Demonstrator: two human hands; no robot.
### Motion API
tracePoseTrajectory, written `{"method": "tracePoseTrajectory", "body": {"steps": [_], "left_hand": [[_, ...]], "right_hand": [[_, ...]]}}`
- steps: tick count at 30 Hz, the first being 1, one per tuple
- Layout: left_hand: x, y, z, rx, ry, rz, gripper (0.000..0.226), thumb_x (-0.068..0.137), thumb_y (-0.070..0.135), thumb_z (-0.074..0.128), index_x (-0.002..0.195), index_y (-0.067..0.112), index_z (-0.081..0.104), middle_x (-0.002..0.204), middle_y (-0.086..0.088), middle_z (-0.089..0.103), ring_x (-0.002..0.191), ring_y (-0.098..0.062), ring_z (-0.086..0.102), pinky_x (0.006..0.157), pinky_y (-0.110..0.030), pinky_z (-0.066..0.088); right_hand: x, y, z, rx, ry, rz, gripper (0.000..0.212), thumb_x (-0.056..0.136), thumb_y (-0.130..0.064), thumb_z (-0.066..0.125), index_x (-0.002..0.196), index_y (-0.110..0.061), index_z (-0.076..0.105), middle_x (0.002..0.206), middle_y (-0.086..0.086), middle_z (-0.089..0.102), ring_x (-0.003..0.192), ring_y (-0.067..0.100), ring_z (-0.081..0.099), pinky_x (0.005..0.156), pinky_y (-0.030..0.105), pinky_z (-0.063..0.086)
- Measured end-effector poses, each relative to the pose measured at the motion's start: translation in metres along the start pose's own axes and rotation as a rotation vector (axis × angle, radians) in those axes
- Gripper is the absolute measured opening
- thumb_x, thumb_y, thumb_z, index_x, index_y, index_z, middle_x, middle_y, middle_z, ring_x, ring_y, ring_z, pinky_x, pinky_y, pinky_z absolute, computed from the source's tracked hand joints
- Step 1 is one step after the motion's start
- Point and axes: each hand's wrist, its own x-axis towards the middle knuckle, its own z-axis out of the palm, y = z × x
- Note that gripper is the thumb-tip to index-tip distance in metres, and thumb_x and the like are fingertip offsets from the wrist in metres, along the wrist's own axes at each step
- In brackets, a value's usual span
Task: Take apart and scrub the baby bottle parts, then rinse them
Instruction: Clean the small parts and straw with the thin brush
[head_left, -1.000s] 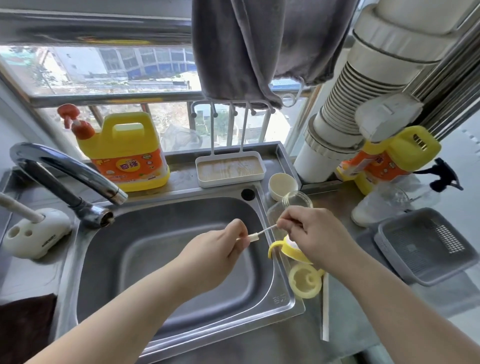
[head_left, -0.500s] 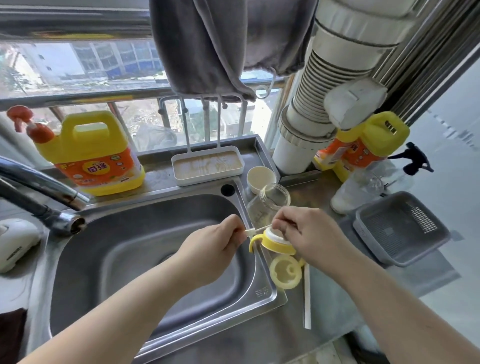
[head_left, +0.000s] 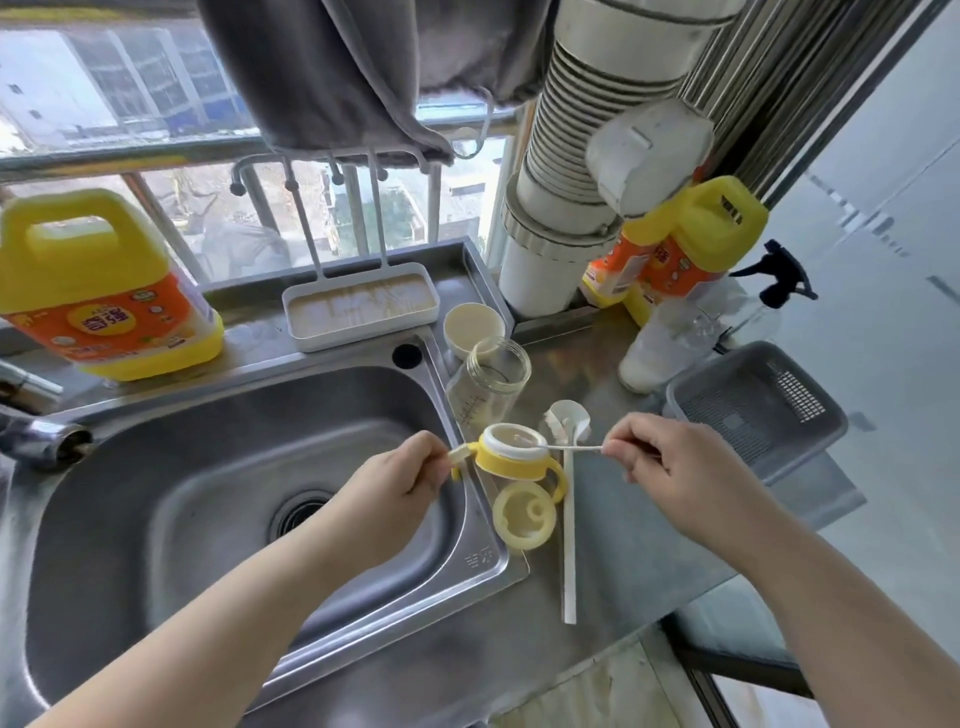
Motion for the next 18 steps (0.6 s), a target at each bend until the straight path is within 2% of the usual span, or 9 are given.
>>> {"method": "tracePoseTrajectory", "body": {"steps": [3,6,9,12,15,18], "left_hand": [[0.004,0.001,0.009,-0.042,-0.017,-0.03,0.015,0.098,0.017,0.042,0.089,0.024,0.052,0.078,0.012,0.056,0.064,0.001,0.047,0.06,-0.009,0.037],[0.007,-0.003,0.023,-0.086,-0.026,-0.071,0.014,0.094,0.014,0.051,0.097,0.023,0.061,0.081,0.012,0.057,0.07,-0.002,0.049,0.067,-0.013,0.039],[0.008,-0.006,0.036,-0.165,-0.012,-0.098,0.02,0.09,0.014,0.06,0.086,0.034,0.061,0.078,0.011,0.059,0.065,0.001,0.05,0.063,-0.006,0.038],[0.007,-0.008,0.047,-0.249,0.004,-0.131,0.03,0.086,0.011,0.065,0.077,0.039,0.06,0.069,0.01,0.058,0.058,0.0,0.049,0.061,-0.008,0.04],[0.005,-0.009,0.055,-0.322,0.006,-0.165,0.027,0.088,0.008,0.061,0.078,0.034,0.062,0.068,0.007,0.06,0.061,-0.012,0.052,0.057,-0.013,0.04],[0.001,-0.01,0.055,-0.417,0.019,-0.209,0.025,0.091,0.002,0.056,0.078,0.024,0.062,0.063,0.006,0.062,0.054,-0.008,0.053,0.054,-0.014,0.041]], "right_hand": [[-0.009,0.016,0.005,0.055,0.014,0.033,0.016,0.091,-0.023,0.058,0.077,-0.03,0.059,0.064,-0.011,0.061,0.058,0.005,0.055,0.054,0.019,0.04],[-0.015,0.026,0.011,0.076,-0.009,0.049,0.016,0.092,-0.022,0.057,0.078,-0.029,0.058,0.065,-0.009,0.062,0.053,0.002,0.051,0.051,0.013,0.039],[-0.017,0.033,0.019,0.158,0.02,0.086,0.015,0.091,-0.018,0.058,0.078,-0.026,0.058,0.065,-0.005,0.062,0.051,0.003,0.048,0.051,0.011,0.037],[-0.019,0.037,0.033,0.222,0.011,0.119,0.018,0.09,-0.019,0.059,0.077,-0.03,0.056,0.067,-0.007,0.062,0.056,0.01,0.049,0.054,0.015,0.039],[-0.019,0.038,0.039,0.247,-0.029,0.128,0.016,0.09,-0.018,0.058,0.078,-0.028,0.057,0.066,-0.005,0.06,0.056,0.007,0.048,0.056,0.015,0.039],[-0.018,0.041,0.039,0.256,-0.042,0.148,0.014,0.091,-0.018,0.058,0.079,-0.026,0.058,0.067,-0.004,0.062,0.057,0.01,0.05,0.056,0.016,0.04]]}}
